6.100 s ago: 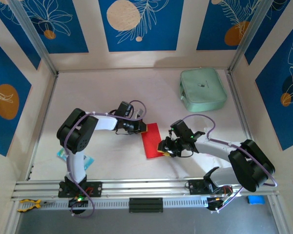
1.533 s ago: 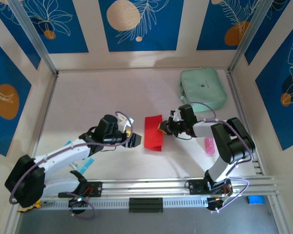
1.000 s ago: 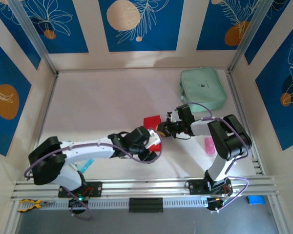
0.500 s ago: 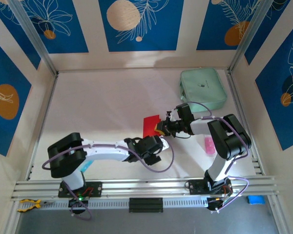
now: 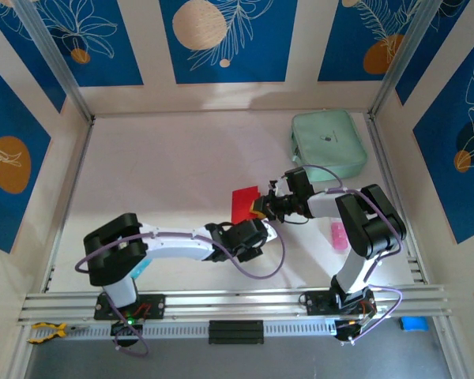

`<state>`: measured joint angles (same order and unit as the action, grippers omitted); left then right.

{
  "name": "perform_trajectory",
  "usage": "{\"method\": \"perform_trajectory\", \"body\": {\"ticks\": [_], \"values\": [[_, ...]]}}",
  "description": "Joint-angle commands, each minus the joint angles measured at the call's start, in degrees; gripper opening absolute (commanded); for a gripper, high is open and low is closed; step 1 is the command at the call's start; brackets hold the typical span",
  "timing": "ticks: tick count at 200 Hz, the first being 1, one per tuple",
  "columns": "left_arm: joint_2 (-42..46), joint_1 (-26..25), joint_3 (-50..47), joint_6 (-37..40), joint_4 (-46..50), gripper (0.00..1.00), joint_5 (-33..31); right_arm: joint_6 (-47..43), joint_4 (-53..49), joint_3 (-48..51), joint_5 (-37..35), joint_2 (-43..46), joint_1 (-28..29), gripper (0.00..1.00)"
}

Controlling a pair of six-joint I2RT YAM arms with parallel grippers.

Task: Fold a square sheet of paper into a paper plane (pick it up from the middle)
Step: Fold the triangle a second time at the center of the table.

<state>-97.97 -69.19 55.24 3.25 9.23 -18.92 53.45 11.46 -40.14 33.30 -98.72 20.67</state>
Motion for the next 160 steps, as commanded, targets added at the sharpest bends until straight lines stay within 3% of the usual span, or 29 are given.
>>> {"method": "perform_trajectory", "body": {"ticks": [1, 92, 130, 160], "values": [[-1.2, -0.4, 1.8, 0.3, -0.7, 0.6, 0.5, -0.4, -1.4, -0.6, 1.7, 0.1, 0.1, 0.18], [-1.3, -0.4, 2.1, -0.8, 0.2, 0.21, 0.7, -0.6, -1.6, 0.3, 1.7, 1.2, -0.4, 0.19], [-1.1, -0.1, 2.1, -2.3, 0.5, 0.0, 0.8, -0.6, -1.7, 0.9, 1.2, 2.0, -0.5, 0.19], [0.4, 1.4, 1.7, -4.9, 0.0, 0.0, 4.6, -1.1, -2.8, 1.7, 0.1, 3.3, -0.8, 0.2]]}}
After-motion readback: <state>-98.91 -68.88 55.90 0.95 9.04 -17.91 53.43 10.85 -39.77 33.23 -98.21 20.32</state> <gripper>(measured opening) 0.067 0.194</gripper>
